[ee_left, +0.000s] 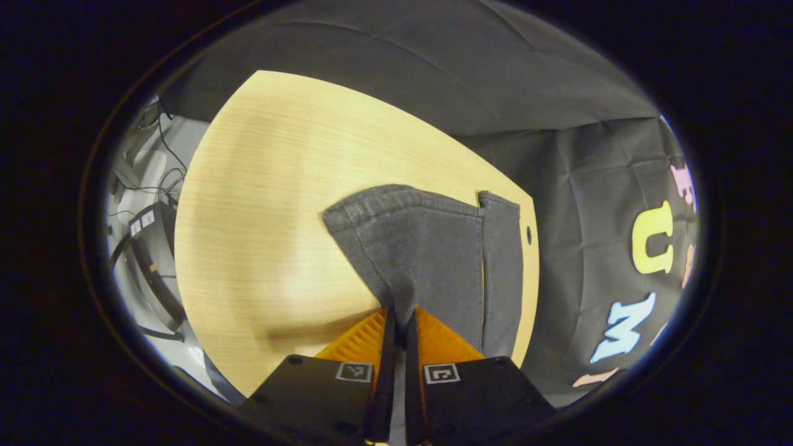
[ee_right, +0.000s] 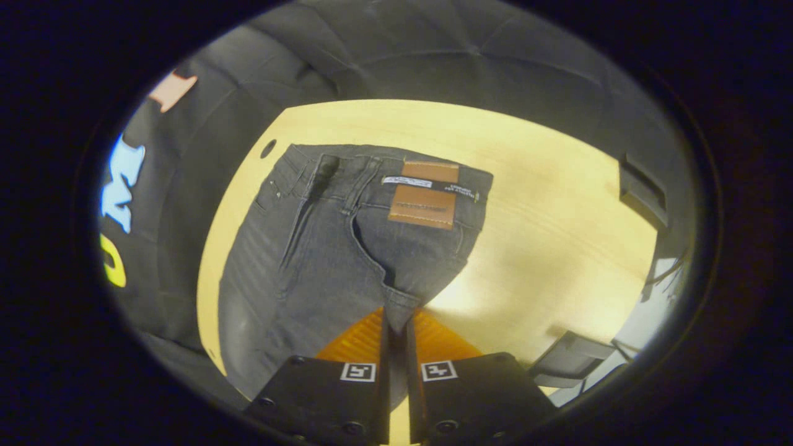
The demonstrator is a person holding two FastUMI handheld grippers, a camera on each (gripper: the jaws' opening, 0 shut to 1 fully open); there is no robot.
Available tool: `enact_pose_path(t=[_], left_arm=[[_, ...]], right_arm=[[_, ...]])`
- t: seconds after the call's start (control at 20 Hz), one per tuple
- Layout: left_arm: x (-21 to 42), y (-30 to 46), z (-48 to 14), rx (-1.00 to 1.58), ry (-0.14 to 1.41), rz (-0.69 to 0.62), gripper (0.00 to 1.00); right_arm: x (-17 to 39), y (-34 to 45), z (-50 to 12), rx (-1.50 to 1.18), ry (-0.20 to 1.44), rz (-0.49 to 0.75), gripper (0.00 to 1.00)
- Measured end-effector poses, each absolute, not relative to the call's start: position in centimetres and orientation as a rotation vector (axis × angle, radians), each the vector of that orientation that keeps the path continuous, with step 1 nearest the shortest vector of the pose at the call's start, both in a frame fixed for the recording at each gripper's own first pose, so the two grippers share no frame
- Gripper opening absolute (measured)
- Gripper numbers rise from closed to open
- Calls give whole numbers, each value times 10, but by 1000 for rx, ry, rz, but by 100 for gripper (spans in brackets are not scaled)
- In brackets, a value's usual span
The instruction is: Grasp the waist and the cuffs of the jeans and fold them to make the two legs overlap; first hold the waist and fold one-third of the jeans toward the cuffs, then hold the cuffs and fold the remaining one-third in the same direction to finish folding.
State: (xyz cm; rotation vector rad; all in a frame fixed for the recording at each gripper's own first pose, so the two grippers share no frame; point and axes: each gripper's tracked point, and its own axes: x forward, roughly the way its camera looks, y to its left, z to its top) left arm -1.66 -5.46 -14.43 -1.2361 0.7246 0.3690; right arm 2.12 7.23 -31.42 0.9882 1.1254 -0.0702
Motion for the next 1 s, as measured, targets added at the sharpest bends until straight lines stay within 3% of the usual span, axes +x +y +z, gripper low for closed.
enact_pose_path(t=[0.05, 0.15, 0.2, 0.25, 0.65, 1.0], left_arm=[[-22, -54, -140, -1258, 736, 360, 10], [-23, -54, -137, -1316, 732, 344, 10], [-23, -53, -135, -1344, 727, 337, 10], [-24, -53, -132, -1369, 727, 330, 10], [-13, -73, -76, -1483, 731, 247, 10], [25, -85, -8, -1579, 769, 197, 10]], right_arm=[[21, 72, -311, 1033, 1115, -44, 8], [20, 68, -301, 1090, 1094, -1, 5], [20, 66, -294, 1097, 1087, 25, 8], [20, 66, -289, 1102, 1080, 53, 5], [31, 53, -230, 1073, 1112, 338, 4], [87, 72, -157, 1150, 1154, 509, 4]])
